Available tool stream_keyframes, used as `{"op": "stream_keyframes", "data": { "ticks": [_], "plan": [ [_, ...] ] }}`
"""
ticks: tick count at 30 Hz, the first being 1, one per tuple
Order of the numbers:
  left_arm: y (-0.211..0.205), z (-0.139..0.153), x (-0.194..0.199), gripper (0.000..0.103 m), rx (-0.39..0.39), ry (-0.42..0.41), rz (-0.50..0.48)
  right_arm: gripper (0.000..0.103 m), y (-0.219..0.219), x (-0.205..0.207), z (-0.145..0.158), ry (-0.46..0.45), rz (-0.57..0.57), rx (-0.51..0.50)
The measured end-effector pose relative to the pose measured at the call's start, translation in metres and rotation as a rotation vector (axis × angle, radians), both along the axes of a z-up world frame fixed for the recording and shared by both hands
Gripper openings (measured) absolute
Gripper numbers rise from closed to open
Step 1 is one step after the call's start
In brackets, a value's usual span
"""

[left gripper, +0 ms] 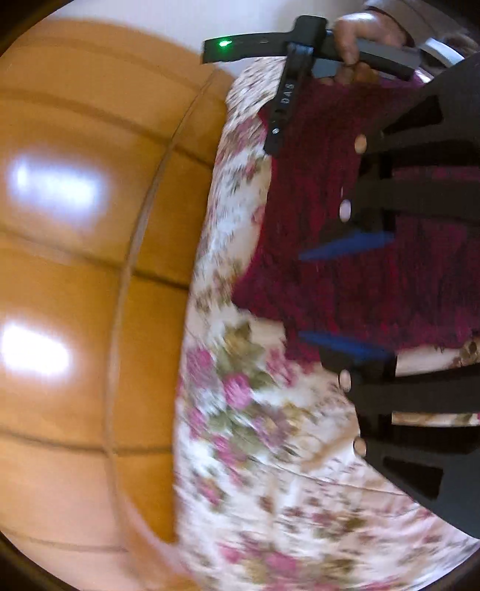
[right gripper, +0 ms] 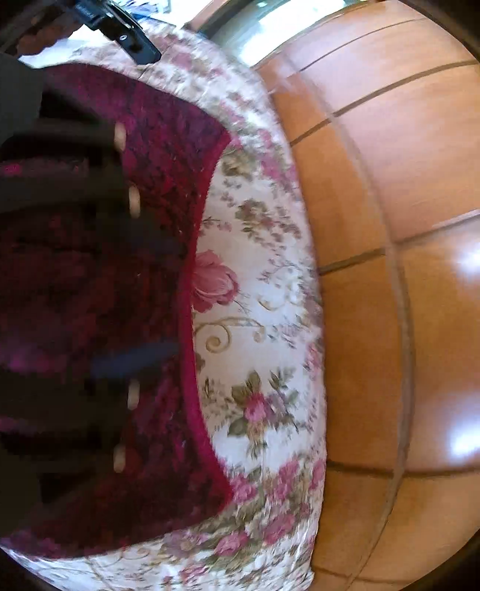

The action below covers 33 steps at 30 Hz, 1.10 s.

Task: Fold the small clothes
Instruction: 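Press the folded sweater flat with both tools, smoothing the ribbed edge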

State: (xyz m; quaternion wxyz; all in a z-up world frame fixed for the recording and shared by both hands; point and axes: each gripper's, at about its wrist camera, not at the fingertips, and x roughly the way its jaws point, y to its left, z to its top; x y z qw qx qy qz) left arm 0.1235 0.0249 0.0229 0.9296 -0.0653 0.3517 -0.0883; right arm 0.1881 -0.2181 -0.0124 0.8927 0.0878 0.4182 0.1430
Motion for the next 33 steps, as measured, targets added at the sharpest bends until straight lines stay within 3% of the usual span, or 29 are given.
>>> {"op": "stream_keyframes", "data": {
  "ticks": [3, 7, 9, 11, 12, 14, 17, 22, 26, 29, 33],
  "plan": [
    [-0.025, -0.004, 0.008, 0.053, 0.021, 0.020, -0.084, 0.056, -0.014, -0.012, 0.003, 0.007, -0.013, 0.010],
    [-0.055, -0.030, 0.029, 0.053, 0.068, 0.135, -0.148, 0.060, -0.018, -0.025, -0.006, 0.018, -0.006, -0.112],
    [-0.062, -0.044, 0.039, 0.038, 0.071, 0.181, -0.151, 0.057, -0.020, -0.027, -0.016, 0.039, 0.001, -0.139],
    [-0.064, -0.046, 0.039, 0.007, 0.069, 0.179, -0.149, 0.037, -0.022, -0.027, -0.022, 0.047, 0.013, -0.138],
    [-0.064, -0.043, 0.039, 0.001, 0.068, 0.165, -0.142, 0.031, -0.021, -0.027, -0.023, 0.047, 0.024, -0.129],
    [-0.066, -0.039, 0.037, 0.000, 0.086, 0.144, -0.140, 0.010, -0.020, -0.027, -0.022, 0.038, 0.037, -0.125],
    [-0.063, -0.030, 0.038, 0.000, 0.068, 0.117, -0.129, 0.001, -0.024, -0.023, -0.015, 0.022, 0.026, -0.101],
    [-0.058, -0.027, 0.058, 0.000, 0.041, 0.116, -0.101, 0.000, -0.032, -0.010, -0.011, 0.007, -0.010, -0.081],
    [-0.062, -0.050, 0.071, 0.000, 0.073, 0.164, -0.077, 0.000, -0.032, 0.003, -0.031, 0.039, -0.046, -0.119],
    [-0.053, -0.069, 0.075, 0.000, 0.015, 0.217, -0.045, 0.000, -0.040, 0.009, -0.047, 0.086, -0.084, -0.089],
    [-0.051, -0.057, 0.060, 0.000, -0.005, 0.182, -0.028, 0.000, -0.039, 0.003, -0.044, 0.057, -0.070, -0.104]
  ]
}}
